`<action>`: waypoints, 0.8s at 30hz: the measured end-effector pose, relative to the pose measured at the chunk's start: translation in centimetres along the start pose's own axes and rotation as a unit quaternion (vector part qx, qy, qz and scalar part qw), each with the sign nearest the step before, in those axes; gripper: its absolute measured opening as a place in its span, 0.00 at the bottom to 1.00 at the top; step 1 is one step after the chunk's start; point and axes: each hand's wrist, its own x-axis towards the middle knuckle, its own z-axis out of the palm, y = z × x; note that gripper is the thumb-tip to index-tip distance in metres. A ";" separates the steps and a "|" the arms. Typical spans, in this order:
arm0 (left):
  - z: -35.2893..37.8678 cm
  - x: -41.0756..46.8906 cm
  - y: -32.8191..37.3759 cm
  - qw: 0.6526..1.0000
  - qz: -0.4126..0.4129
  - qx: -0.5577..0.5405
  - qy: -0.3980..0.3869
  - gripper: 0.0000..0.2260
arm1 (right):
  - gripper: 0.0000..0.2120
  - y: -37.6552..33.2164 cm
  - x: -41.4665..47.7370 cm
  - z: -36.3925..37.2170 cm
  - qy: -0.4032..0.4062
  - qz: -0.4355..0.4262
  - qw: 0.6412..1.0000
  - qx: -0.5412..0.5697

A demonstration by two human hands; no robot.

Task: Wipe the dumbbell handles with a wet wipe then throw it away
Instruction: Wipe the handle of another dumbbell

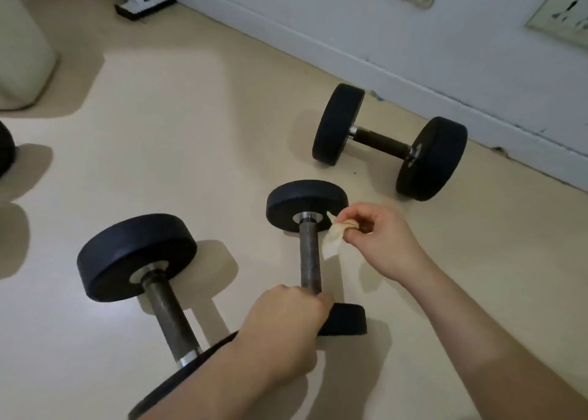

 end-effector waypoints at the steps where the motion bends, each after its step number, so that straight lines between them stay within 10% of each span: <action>1: 0.2 -0.2 0.5 1.000 0.007 0.011 0.000 0.12 | 0.08 0.4 0.2 0.6 0.010 -0.030 0.998 -0.060; 6: 1.4 0.1 2.3 0.999 0.008 0.015 0.039 0.15 | 0.12 3.1 1.7 3.5 -0.001 -0.094 0.985 -0.143; 13: 2.9 -0.1 1.8 0.992 0.022 -0.089 0.087 0.17 | 0.09 5.3 2.4 4.5 0.033 0.084 0.974 0.206; 20: 2.1 -0.7 1.9 0.978 0.019 -0.154 0.140 0.16 | 0.05 5.5 2.2 4.1 0.019 0.075 0.982 0.173; 24: 3.5 -0.9 2.6 0.973 0.014 -0.107 0.204 0.20 | 0.05 5.3 -1.0 3.5 -0.128 0.047 0.986 0.096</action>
